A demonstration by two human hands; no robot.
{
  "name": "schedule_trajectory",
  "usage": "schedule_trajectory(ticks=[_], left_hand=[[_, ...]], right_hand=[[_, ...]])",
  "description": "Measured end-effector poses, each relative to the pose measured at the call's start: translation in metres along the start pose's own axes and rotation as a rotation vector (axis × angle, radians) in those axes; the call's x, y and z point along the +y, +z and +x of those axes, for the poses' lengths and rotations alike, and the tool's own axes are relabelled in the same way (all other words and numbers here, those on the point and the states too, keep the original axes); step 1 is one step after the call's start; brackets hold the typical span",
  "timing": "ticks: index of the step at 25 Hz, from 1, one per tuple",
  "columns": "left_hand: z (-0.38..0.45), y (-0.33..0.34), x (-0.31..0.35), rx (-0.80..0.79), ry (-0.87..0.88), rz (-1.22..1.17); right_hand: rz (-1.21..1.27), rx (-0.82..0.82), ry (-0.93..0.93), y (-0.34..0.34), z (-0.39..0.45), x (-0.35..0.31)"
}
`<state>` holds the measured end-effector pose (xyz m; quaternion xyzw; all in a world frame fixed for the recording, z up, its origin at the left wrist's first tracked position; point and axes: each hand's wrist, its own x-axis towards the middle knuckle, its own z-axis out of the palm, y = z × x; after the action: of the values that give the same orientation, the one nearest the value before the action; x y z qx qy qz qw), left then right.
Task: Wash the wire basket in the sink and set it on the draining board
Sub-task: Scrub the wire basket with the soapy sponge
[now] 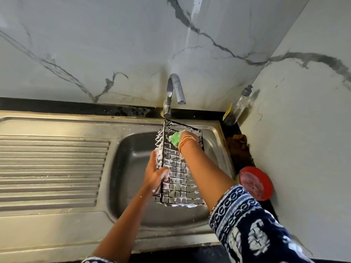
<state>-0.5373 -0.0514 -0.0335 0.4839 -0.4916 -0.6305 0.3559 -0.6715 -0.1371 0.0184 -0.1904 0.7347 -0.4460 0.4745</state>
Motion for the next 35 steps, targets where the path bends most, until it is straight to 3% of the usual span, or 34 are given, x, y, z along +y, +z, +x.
schedule_trajectory(ticks=[3,5,7,10,13,15,18,20,24,27,30,35], left_hand=[[0.002,-0.002,0.012,0.029,-0.070,-0.110],[0.002,-0.003,0.014,0.032,-0.101,-0.128],[-0.001,-0.005,0.012,0.019,-0.098,-0.126],[-0.001,-0.011,0.009,0.008,-0.116,-0.131],[0.001,-0.014,0.006,0.016,-0.124,-0.107],[0.000,-0.008,0.009,-0.004,-0.138,-0.086],[0.001,-0.001,0.014,0.022,-0.124,-0.124],[0.007,-0.005,0.013,0.044,-0.126,-0.130],[0.003,-0.018,0.009,0.051,-0.105,-0.131],[0.000,-0.016,0.006,0.037,-0.088,-0.133],[0.004,-0.011,0.002,0.038,-0.111,-0.152],[0.006,-0.007,0.001,0.047,-0.165,-0.148]], right_hand=[[-0.195,0.183,-0.213,0.010,-0.009,-0.006],[-0.497,0.103,-0.422,0.023,-0.019,-0.005],[-0.559,0.096,-0.496,0.026,-0.018,0.000],[-0.339,0.383,-0.299,0.009,-0.003,0.002],[-0.345,0.494,-0.069,0.001,-0.001,0.004],[-0.412,0.465,-0.177,0.012,-0.007,-0.001],[-0.537,0.237,-0.516,0.036,-0.020,-0.002],[-0.579,0.109,-0.631,0.038,-0.020,0.002],[-0.929,0.314,-0.588,-0.001,0.010,-0.002],[-1.153,0.285,-0.546,-0.023,0.022,-0.003],[-1.052,0.296,-0.507,-0.027,0.018,-0.003],[-0.406,0.346,-0.370,-0.061,0.007,0.005]])
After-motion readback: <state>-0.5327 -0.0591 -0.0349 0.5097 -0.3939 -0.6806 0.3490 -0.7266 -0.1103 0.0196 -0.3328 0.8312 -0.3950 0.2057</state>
